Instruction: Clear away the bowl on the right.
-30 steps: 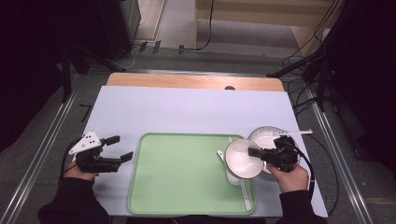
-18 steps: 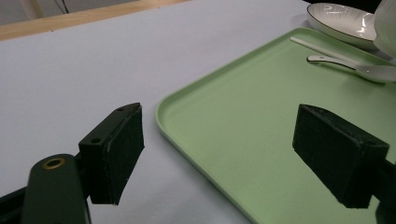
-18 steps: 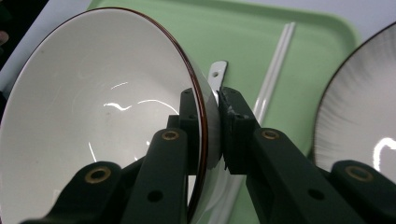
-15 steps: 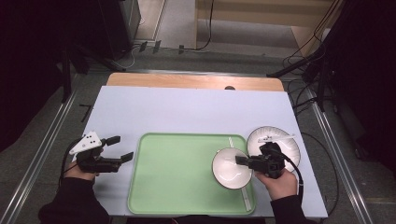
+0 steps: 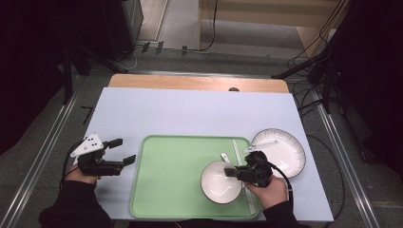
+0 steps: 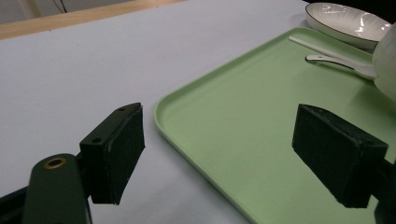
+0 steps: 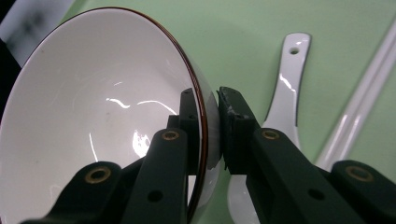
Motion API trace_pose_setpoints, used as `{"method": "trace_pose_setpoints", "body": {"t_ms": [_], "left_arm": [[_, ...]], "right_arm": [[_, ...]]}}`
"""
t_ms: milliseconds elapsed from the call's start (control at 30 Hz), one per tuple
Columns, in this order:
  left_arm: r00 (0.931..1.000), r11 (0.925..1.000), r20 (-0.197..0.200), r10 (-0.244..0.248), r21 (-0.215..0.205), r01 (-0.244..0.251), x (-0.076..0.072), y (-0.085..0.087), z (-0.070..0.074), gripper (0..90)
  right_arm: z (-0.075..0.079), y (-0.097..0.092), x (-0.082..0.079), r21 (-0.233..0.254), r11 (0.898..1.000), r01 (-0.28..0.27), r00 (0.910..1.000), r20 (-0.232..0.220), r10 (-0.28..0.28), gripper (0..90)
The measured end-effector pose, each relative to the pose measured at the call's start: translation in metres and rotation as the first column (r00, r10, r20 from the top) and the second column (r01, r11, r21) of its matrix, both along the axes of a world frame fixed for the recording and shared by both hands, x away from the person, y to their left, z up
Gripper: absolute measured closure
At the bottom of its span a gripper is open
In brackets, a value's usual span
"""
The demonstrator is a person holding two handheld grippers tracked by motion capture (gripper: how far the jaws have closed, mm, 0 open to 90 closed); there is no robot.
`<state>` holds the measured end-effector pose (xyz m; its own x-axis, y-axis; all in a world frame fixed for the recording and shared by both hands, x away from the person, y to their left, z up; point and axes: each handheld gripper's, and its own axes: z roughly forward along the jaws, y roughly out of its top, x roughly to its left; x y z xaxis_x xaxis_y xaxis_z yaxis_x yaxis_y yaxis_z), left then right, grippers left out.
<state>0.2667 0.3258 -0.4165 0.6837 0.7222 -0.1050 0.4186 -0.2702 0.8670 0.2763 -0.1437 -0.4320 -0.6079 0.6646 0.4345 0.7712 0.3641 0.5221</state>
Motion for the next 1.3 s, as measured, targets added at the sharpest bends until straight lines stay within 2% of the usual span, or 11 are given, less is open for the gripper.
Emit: {"method": "trace_pose_setpoints", "body": {"t_ms": [300, 400, 433, 600, 700, 767, 833, 1000, 1167, 1300], "left_arm": [[0.9999, 1.0, 0.007, 0.009, -0.004, -0.009, 0.0, 0.001, 0.001, 17.1], [1.0, 1.0, 0.007, 0.006, -0.004, -0.006, -0.001, 0.001, 0.001, 17.1], [1.0, 1.0, 0.007, 0.006, -0.001, -0.006, -0.001, 0.001, 0.001, 17.1], [1.0, 1.0, 0.004, 0.005, -0.002, -0.005, 0.0, 0.001, 0.001, 17.1], [0.9999, 1.0, 0.016, 0.002, -0.008, -0.002, -0.001, 0.001, 0.001, 17.2], [0.9999, 1.0, 0.013, 0.003, -0.005, -0.003, -0.001, 0.001, 0.001, 17.2], [0.9999, 1.0, 0.007, 0.009, -0.004, -0.009, 0.0, 0.001, 0.001, 17.2], [0.9999, 0.9999, 0.002, 0.013, -0.002, -0.013, 0.0, 0.001, 0.001, 17.1], [0.9999, 0.9999, 0.003, 0.016, -0.007, -0.016, 0.0, 0.002, 0.0, 17.1], [0.9999, 0.9999, 0.002, 0.016, -0.004, -0.016, 0.0, 0.002, 0.0, 17.1]], "right_arm": [[-0.008, 0.015, 0.0, -0.052, 0.997, -0.053, 0.9985, -0.015, 0.053, 81.6], [-0.012, 0.021, 0.0, -0.089, 0.994, -0.068, 0.9977, -0.001, 0.068, 81.5], [-0.012, 0.022, 0.0, -0.084, 0.994, -0.069, 0.9976, -0.013, 0.068, 81.6], [-0.013, 0.022, 0.002, -0.08, 0.993, -0.082, 0.9966, -0.013, 0.081, 81.2], [-0.015, 0.02, 0.003, -0.056, 0.995, -0.081, 0.9967, -0.011, 0.081, 80.2], [-0.015, 0.02, 0.004, -0.043, 0.996, -0.081, 0.9966, 0.01, 0.082, 76.8], [-0.013, 0.019, 0.004, -0.024, 0.996, -0.084, 0.9964, 0.01, 0.085, 71.8], [-0.003, 0.012, 0.003, 0.039, 0.997, -0.059, 0.9959, 0.07, 0.057, 49.0], [0.008, 0.002, 0.002, 0.118, 0.99, -0.072, 0.9899, 0.13, 0.057, 40.1], [0.016, -0.007, 0.004, 0.118, 0.992, -0.056, 0.9838, 0.176, 0.034, 33.6]]}}
